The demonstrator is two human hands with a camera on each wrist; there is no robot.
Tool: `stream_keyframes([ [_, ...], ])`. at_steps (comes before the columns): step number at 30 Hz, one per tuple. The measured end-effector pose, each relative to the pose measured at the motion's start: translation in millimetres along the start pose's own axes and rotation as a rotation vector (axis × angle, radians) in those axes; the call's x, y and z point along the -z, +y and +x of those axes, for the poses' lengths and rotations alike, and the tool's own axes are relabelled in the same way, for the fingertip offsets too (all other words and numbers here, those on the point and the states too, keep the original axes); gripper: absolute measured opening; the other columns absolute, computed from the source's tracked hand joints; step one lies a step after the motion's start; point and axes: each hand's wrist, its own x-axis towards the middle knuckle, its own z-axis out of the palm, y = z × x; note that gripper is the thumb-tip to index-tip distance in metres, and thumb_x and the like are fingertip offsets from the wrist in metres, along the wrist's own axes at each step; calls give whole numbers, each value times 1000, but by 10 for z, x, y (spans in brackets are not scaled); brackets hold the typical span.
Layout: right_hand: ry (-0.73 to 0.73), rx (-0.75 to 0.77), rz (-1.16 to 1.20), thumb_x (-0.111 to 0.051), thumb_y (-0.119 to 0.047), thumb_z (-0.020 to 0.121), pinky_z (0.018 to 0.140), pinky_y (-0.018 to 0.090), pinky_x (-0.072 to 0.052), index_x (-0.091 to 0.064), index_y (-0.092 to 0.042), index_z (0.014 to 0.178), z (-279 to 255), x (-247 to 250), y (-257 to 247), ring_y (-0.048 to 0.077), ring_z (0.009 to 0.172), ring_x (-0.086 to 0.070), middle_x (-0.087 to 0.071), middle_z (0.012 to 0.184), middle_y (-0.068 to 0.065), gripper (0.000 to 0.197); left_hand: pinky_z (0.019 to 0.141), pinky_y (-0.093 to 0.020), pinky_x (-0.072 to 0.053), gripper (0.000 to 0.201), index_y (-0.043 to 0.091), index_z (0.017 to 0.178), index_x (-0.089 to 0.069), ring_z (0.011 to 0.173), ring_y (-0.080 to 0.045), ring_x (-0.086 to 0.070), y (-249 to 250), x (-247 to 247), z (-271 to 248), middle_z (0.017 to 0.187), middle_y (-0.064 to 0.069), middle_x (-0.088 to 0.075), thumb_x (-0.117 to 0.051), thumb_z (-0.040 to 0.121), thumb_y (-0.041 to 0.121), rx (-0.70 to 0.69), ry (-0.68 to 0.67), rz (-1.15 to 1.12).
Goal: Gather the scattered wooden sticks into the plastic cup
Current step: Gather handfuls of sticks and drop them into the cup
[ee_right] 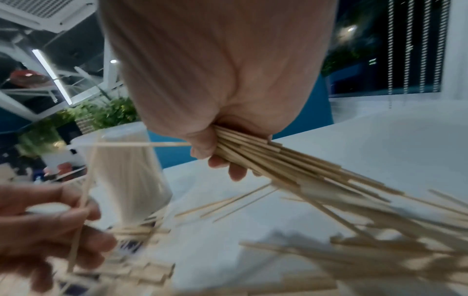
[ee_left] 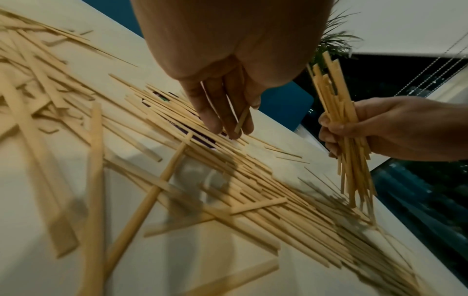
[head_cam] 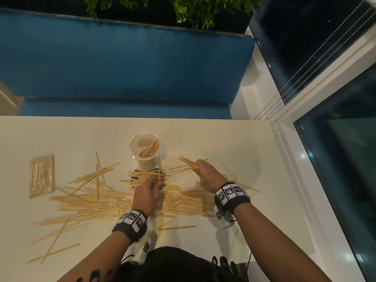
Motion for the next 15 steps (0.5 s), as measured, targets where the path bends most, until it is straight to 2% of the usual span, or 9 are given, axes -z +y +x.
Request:
stream_keyframes([
  [2, 52, -16, 114, -42, -24, 110, 60, 32, -38, -48, -10, 111, -12, 67, -24, 21, 75, -51, -57, 93, 6, 15, 77, -19, -53, 6, 28, 96, -73, 87, -1, -69, 91, -36, -1, 91, 13, -75, -68, 96, 24, 19, -18, -47],
  [4, 68, -7, 184, -43, -24, 110, 59, 29, -35, -48, -8, 115, -35, 84, -108, 18, 73, -51, -56, 90, 4, 18, 76, -15, -51, 6, 22, 95, -78, 87, -4, -69, 239, -96, 23, 93, 8, -75, -73, 92, 21, 26, -30, -125],
  [7, 40, 12, 218, -44, -25, 109, 67, 36, -40, -49, -8, 118, -58, 3, -237, 21, 80, -54, -59, 96, 5, 19, 69, -24, -58, 12, 11, 101, -78, 74, -12, -74, 510, -193, 82, 81, 0, -78, -76, 90, 15, 46, -80, -291],
  [9, 11, 30, 225, -44, -24, 109, 72, 40, -45, -49, -9, 117, -86, -57, -285, 25, 87, -58, -61, 102, 9, 17, 67, -32, -62, 17, 6, 103, -73, 73, -18, -76, 673, -245, 119, 78, -6, -78, -78, 88, 10, 99, -87, -388],
  [11, 12, 35, 236, -43, -22, 109, 70, 36, -43, -49, -10, 114, -116, -93, -297, 24, 88, -57, -62, 105, 10, 14, 68, -39, -64, 18, 2, 103, -68, 74, -23, -77, 772, -280, 151, 79, -9, -78, -77, 87, 5, 168, -82, -452],
  [13, 34, 35, 231, -41, -23, 110, 66, 29, -39, -47, -14, 110, -145, -111, -281, 16, 83, -53, -59, 104, 6, 10, 71, -42, -64, 15, -5, 103, -64, 77, -27, -78, 828, -283, 161, 84, -15, -78, -71, 90, 1, 219, -110, -519],
  [15, 50, 39, 205, -41, -26, 110, 66, 31, -39, -47, -13, 107, -158, -124, -243, 13, 79, -51, -58, 101, 4, 14, 75, -41, -64, 15, -7, 107, -64, 81, -29, -78, 867, -261, 153, 89, -21, -77, -64, 97, 4, 253, -165, -595],
])
